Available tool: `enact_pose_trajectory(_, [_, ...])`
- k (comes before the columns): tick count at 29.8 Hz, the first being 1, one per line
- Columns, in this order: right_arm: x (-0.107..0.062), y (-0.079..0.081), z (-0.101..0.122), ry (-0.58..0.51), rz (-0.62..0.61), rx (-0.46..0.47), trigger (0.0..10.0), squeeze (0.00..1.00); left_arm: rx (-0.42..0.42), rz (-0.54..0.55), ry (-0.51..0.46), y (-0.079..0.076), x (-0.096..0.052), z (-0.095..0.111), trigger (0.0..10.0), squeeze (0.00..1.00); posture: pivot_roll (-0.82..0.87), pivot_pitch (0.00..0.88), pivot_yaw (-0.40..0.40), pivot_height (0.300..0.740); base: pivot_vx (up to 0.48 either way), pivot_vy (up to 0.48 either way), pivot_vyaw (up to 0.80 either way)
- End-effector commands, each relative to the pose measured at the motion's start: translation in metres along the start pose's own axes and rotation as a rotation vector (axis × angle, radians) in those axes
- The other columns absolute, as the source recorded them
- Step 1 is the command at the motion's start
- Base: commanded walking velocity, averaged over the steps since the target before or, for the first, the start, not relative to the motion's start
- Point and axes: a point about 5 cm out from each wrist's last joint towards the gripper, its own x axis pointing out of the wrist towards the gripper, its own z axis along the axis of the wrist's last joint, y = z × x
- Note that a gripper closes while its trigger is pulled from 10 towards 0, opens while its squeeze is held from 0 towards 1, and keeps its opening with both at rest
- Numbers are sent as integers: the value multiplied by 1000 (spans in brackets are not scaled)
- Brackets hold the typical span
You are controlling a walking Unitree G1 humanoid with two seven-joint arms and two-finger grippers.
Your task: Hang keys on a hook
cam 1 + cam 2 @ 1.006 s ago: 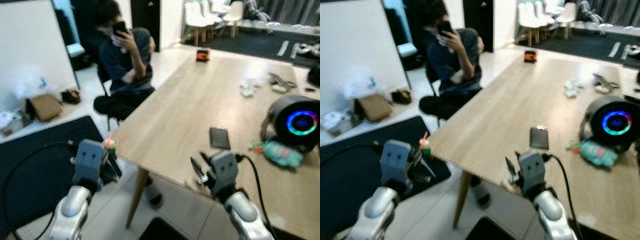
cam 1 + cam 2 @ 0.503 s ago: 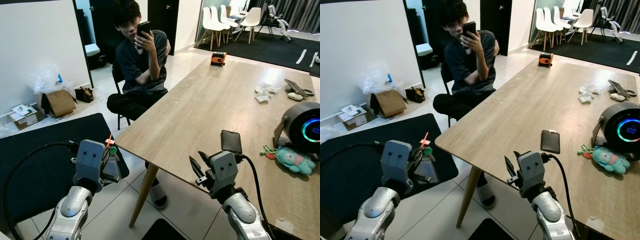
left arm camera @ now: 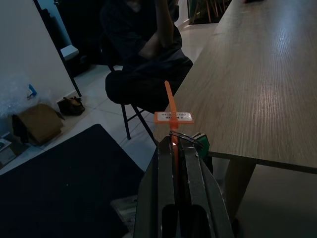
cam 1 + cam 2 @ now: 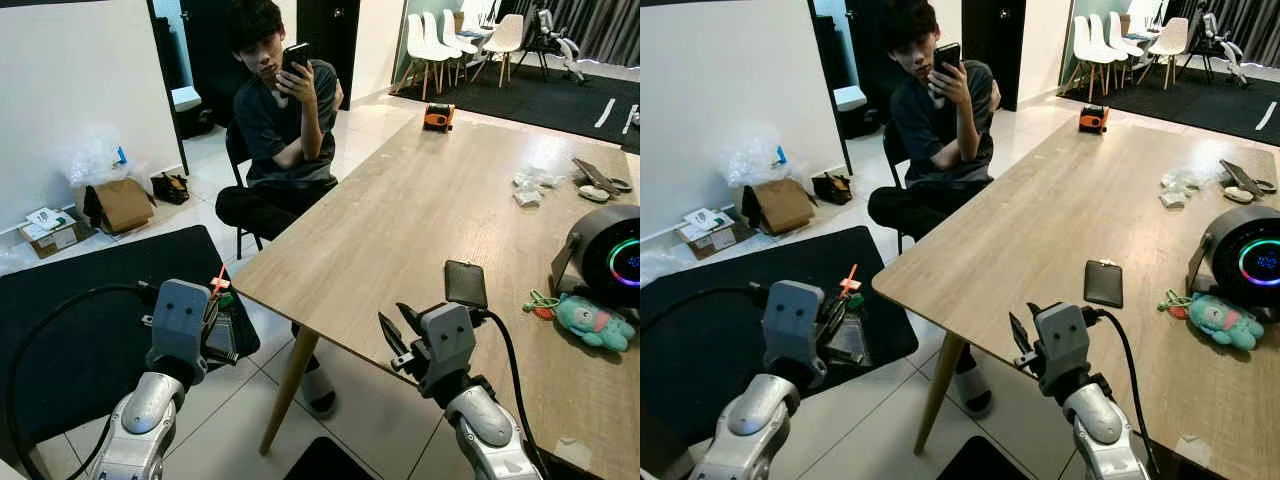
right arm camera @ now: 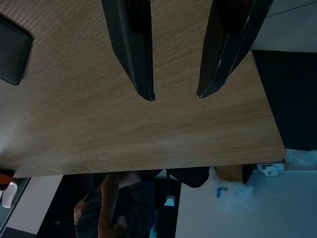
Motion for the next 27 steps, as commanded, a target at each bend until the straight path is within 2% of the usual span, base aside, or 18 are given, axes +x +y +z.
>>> enact_pose_trajectory(1, [-1, 2, -4, 12, 5, 2, 10000, 0, 10, 3, 11, 1, -2, -2, 10000, 0, 54, 135, 3, 740, -270, 0, 0])
enact_pose_trajectory(27, [2, 2, -3, 10, 8, -9, 10000, 0, 11, 12, 15, 3, -1, -4, 10000, 0, 56, 127, -2, 740, -289, 0, 0])
